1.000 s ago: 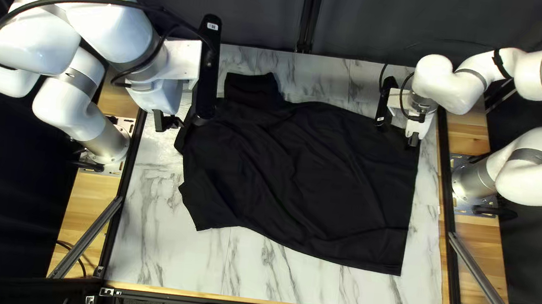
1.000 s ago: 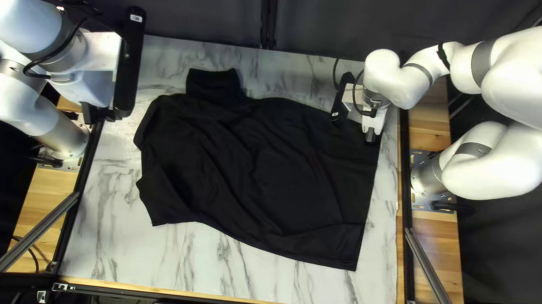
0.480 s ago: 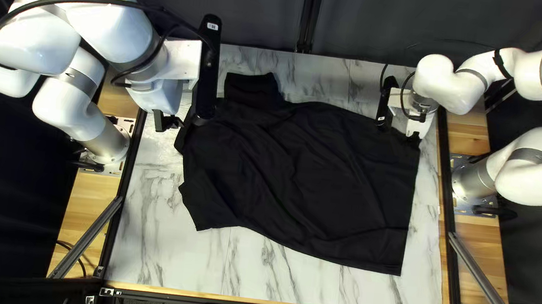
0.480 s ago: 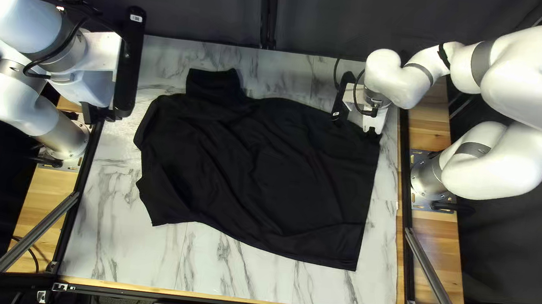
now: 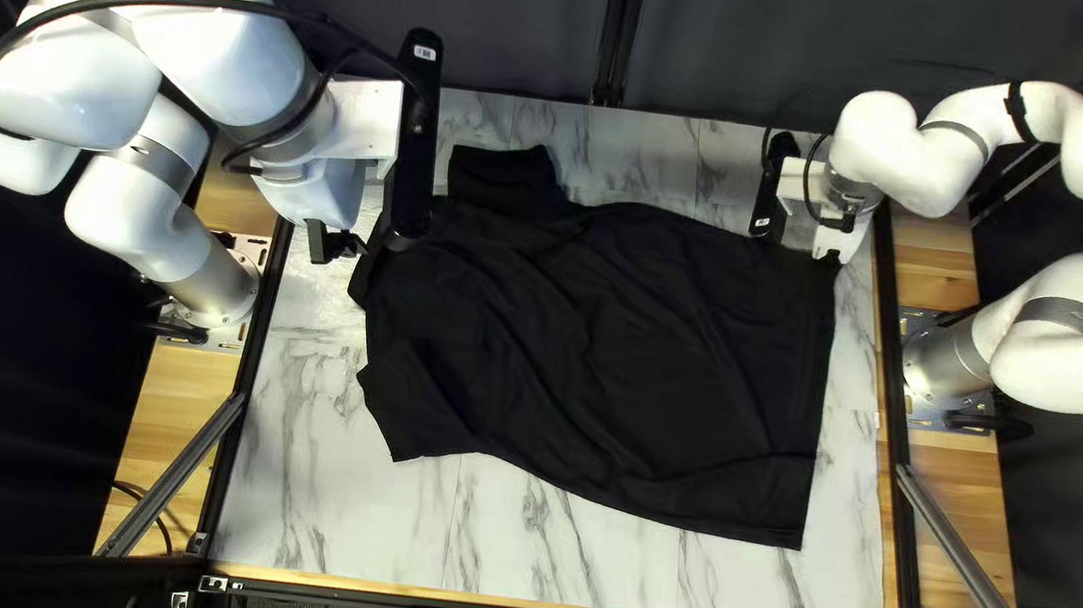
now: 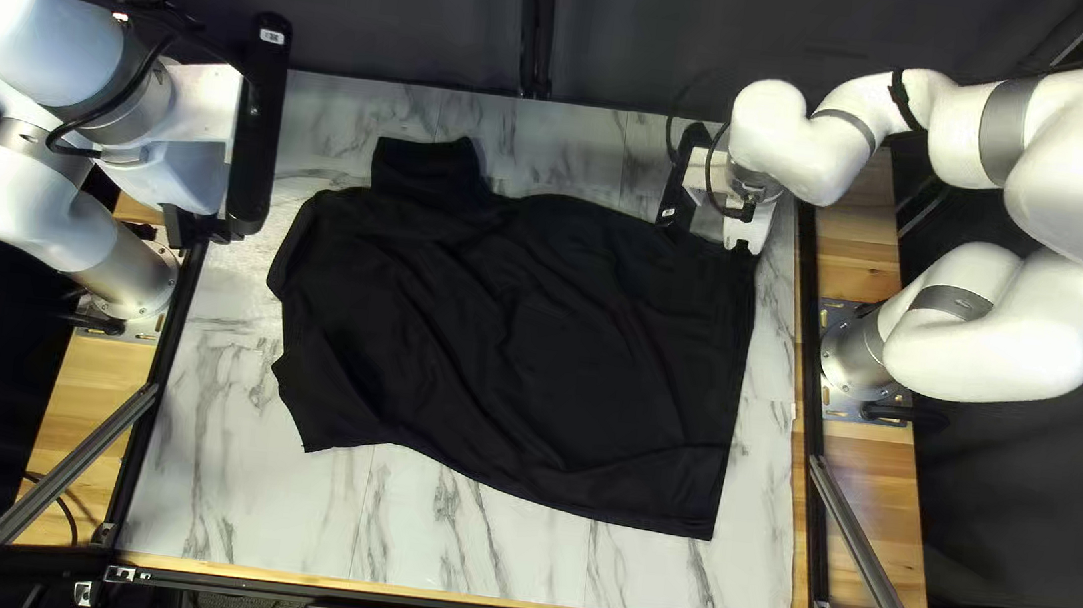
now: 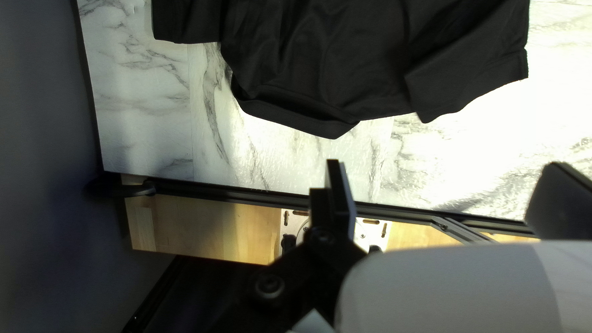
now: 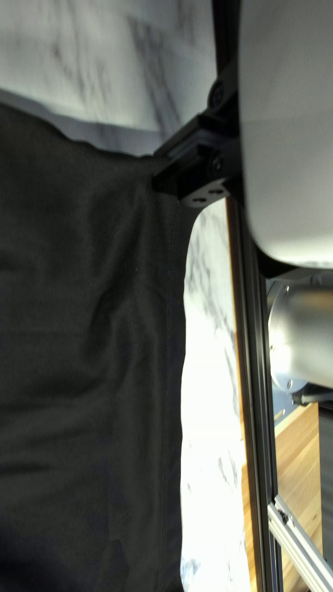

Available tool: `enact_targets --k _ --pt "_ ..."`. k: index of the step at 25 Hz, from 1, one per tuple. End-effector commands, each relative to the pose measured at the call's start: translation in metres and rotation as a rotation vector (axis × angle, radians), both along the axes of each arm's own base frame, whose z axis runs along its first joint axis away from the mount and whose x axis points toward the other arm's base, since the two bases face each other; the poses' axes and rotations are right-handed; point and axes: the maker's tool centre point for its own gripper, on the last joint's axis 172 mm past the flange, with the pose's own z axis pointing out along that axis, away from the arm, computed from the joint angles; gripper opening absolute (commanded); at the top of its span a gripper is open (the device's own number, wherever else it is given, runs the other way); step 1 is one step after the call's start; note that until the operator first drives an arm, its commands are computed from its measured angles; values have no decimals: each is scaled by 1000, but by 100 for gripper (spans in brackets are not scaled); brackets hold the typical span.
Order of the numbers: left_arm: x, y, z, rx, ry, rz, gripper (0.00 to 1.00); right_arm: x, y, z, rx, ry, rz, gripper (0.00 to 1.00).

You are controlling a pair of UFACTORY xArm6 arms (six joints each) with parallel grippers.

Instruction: Fold t-shirt

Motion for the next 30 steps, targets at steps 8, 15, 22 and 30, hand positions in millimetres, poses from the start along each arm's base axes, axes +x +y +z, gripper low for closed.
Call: enact_targets --k 8,15,22,30 --pt "0 0 0 0 0 0 100 -11 -62 25 -39 22 -17 0" --pt "0 0 0 0 0 0 100 -3 -94 25 -50 27 -19 0" --pt "0 0 0 0 0 0 100 3 -110 36 -64 26 -27 46" --pt "0 0 0 0 0 0 100 9 -90 57 -99 2 -20 100"
